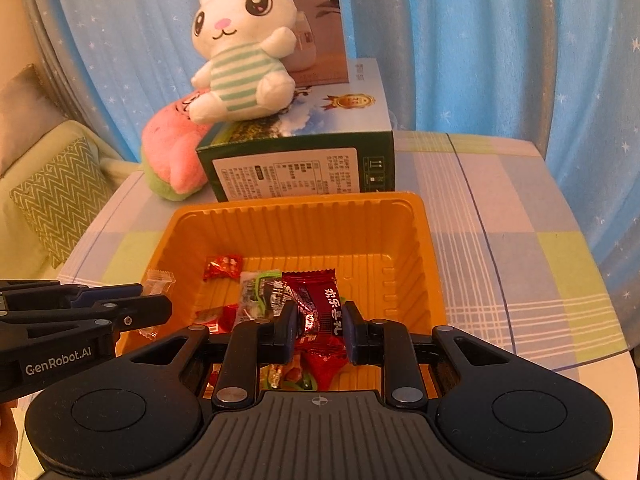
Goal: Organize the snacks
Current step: 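Lower both candies into the tray and open both tools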
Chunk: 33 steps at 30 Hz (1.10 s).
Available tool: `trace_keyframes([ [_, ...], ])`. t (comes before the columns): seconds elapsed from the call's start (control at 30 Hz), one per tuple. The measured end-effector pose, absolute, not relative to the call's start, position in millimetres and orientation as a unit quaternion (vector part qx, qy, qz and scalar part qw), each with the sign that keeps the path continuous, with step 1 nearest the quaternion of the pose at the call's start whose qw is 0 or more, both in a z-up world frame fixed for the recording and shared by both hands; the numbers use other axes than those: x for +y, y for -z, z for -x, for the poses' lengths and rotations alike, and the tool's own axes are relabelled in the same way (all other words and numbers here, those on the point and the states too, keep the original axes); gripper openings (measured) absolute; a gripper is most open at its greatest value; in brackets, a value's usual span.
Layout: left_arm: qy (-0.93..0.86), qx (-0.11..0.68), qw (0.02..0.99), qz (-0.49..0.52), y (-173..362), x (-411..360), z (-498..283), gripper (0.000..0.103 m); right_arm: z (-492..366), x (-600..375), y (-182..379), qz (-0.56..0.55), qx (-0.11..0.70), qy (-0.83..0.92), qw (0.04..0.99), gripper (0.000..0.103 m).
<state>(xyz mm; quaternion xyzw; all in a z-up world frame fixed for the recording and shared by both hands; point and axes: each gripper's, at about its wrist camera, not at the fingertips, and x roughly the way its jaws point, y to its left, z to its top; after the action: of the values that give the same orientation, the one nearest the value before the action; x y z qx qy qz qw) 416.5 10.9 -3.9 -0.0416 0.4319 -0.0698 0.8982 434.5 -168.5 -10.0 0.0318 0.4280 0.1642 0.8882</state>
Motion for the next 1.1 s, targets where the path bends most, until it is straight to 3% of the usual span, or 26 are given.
trace_keyframes([
  [0.2,0.064,0.426,0.901,0.053,8,13,-422,0.024,-439,-169,14,-0.032,0.429,-0.163,0.888,0.024],
  [1.1,0.066,0.421,0.903,0.052,5,24,-415,0.024,-444,-157,7,-0.023,0.421,-0.167,0.891,0.024],
])
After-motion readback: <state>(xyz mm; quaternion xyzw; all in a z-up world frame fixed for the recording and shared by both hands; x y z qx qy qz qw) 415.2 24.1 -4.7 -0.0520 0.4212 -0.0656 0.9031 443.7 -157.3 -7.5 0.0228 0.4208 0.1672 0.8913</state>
